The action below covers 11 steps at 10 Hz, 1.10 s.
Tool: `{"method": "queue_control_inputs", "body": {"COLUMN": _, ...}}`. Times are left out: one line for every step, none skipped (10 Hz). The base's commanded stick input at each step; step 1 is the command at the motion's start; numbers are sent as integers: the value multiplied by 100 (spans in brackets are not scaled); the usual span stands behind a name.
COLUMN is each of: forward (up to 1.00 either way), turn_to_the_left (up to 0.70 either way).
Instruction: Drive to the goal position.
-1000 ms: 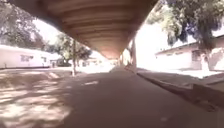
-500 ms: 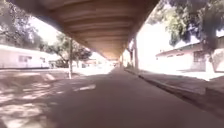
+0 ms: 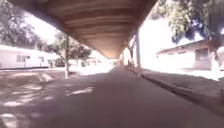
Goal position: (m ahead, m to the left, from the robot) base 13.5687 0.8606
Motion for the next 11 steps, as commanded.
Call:
{"method": "queue_control_inputs", "body": {"forward": 85, "turn_to_the_left": 0}}
{"method": "queue_control_inputs", "body": {"forward": 85, "turn_to_the_left": 0}}
{"method": "queue_control_inputs", "body": {"forward": 85, "turn_to_the_left": 0}}
{"method": "queue_control_inputs", "body": {"forward": 85, "turn_to_the_left": 0}}
{"method": "queue_control_inputs", "body": {"forward": 85, "turn_to_the_left": 0}}
{"method": "queue_control_inputs", "body": {"forward": 85, "turn_to_the_left": 0}}
{"method": "queue_control_inputs", "body": {"forward": 85, "turn_to_the_left": 0}}
{"method": "queue_control_inputs", "body": {"forward": 85, "turn_to_the_left": 0}}
{"method": "queue_control_inputs", "body": {"forward": 85, "turn_to_the_left": 0}}
{"method": "queue_control_inputs", "body": {"forward": 85, "turn_to_the_left": 0}}
{"method": "queue_control_inputs", "body": {"forward": 85, "turn_to_the_left": 0}}
